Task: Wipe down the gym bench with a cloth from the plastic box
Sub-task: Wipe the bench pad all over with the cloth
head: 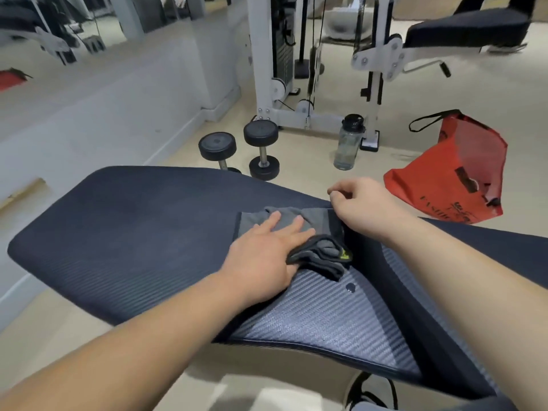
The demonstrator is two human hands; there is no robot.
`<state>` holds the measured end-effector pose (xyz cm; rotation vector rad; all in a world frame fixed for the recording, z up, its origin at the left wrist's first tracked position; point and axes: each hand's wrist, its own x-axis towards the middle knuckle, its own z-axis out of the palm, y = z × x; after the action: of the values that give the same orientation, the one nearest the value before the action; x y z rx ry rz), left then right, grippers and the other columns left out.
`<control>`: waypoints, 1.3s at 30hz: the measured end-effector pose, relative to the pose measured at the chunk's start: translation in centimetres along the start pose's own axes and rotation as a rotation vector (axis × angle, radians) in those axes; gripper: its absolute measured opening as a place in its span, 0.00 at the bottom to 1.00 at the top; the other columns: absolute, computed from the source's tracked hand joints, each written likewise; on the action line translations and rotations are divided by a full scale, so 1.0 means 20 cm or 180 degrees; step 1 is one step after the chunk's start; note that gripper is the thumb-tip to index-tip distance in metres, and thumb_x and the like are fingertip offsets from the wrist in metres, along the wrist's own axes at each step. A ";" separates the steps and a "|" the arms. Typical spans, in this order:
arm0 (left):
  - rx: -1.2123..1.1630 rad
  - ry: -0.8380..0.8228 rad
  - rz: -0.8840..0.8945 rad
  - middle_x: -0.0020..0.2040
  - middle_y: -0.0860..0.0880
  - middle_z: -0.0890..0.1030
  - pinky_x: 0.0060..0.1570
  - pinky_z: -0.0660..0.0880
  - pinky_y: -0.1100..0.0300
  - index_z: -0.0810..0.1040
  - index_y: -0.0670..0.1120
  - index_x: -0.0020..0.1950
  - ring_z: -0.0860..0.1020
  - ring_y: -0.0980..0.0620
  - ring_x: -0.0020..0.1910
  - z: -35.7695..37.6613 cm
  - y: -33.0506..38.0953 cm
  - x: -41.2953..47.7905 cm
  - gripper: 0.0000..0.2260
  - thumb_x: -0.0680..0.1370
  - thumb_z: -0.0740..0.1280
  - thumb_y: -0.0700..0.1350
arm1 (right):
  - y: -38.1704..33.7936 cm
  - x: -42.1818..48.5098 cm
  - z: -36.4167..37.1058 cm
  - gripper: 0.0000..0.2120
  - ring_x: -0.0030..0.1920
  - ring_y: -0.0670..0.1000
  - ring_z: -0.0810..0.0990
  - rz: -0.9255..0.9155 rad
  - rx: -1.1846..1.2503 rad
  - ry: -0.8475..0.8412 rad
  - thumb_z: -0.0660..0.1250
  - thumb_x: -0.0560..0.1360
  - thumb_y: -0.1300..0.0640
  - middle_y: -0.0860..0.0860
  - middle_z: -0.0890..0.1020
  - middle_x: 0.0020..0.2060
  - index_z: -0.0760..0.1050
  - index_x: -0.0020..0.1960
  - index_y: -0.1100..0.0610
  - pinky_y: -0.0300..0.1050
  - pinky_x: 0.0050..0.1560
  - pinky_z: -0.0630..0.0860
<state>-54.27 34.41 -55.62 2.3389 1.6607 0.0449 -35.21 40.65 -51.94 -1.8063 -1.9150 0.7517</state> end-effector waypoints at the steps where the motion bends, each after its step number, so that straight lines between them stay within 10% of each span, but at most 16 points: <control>1: -0.0011 -0.0029 -0.0005 0.80 0.67 0.54 0.76 0.62 0.49 0.56 0.69 0.77 0.50 0.59 0.81 -0.03 -0.06 0.00 0.27 0.81 0.61 0.55 | 0.00 -0.01 0.00 0.14 0.53 0.57 0.82 -0.0013 -0.0015 -0.0032 0.60 0.83 0.58 0.57 0.85 0.50 0.83 0.58 0.60 0.42 0.46 0.71; 8: -0.0140 0.0421 -0.1195 0.80 0.55 0.63 0.72 0.65 0.46 0.61 0.60 0.78 0.57 0.50 0.80 -0.10 -0.16 0.01 0.24 0.82 0.59 0.53 | 0.00 -0.03 0.03 0.11 0.49 0.55 0.85 -0.0122 0.0056 -0.0385 0.62 0.81 0.53 0.55 0.87 0.46 0.82 0.51 0.54 0.51 0.56 0.81; 15: 0.0398 0.0518 0.0264 0.73 0.63 0.73 0.57 0.79 0.60 0.73 0.63 0.71 0.72 0.57 0.72 0.02 -0.18 -0.48 0.25 0.73 0.60 0.55 | -0.10 -0.04 0.10 0.14 0.45 0.56 0.86 -0.0344 0.0144 -0.0466 0.63 0.81 0.50 0.57 0.88 0.41 0.83 0.48 0.57 0.49 0.50 0.81; 21: -0.0059 0.0736 -0.1563 0.80 0.60 0.62 0.71 0.68 0.50 0.63 0.60 0.77 0.58 0.54 0.80 -0.02 -0.25 -0.38 0.25 0.80 0.62 0.54 | -0.12 -0.10 0.12 0.17 0.37 0.55 0.80 -0.0460 -0.0018 -0.0639 0.64 0.81 0.48 0.57 0.85 0.36 0.83 0.46 0.59 0.47 0.43 0.78; 28: 0.0185 0.0511 -0.0135 0.77 0.65 0.64 0.67 0.74 0.55 0.65 0.64 0.75 0.61 0.58 0.78 0.07 -0.13 -0.61 0.27 0.77 0.65 0.53 | -0.18 -0.14 0.12 0.16 0.33 0.51 0.75 -0.0553 0.0018 -0.0598 0.64 0.81 0.50 0.50 0.77 0.30 0.82 0.43 0.59 0.43 0.36 0.70; 34: -0.0054 0.0736 -0.1757 0.80 0.56 0.64 0.72 0.68 0.49 0.64 0.60 0.77 0.59 0.52 0.80 -0.02 -0.25 -0.51 0.24 0.80 0.62 0.52 | -0.19 -0.18 0.14 0.16 0.35 0.52 0.75 -0.0755 -0.0111 -0.0742 0.64 0.81 0.49 0.52 0.79 0.32 0.83 0.44 0.59 0.45 0.39 0.73; 39: 0.0257 0.0356 -0.0890 0.81 0.63 0.56 0.74 0.66 0.53 0.57 0.62 0.79 0.53 0.54 0.81 0.08 -0.05 -0.66 0.29 0.80 0.64 0.51 | -0.20 -0.18 0.13 0.16 0.35 0.53 0.75 -0.0908 -0.0161 -0.0650 0.64 0.81 0.50 0.57 0.80 0.33 0.83 0.44 0.60 0.45 0.39 0.74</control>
<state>-59.50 22.08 -55.62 2.1717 2.0651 0.0553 -39.74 36.60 -51.19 -1.4849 -2.2798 0.8182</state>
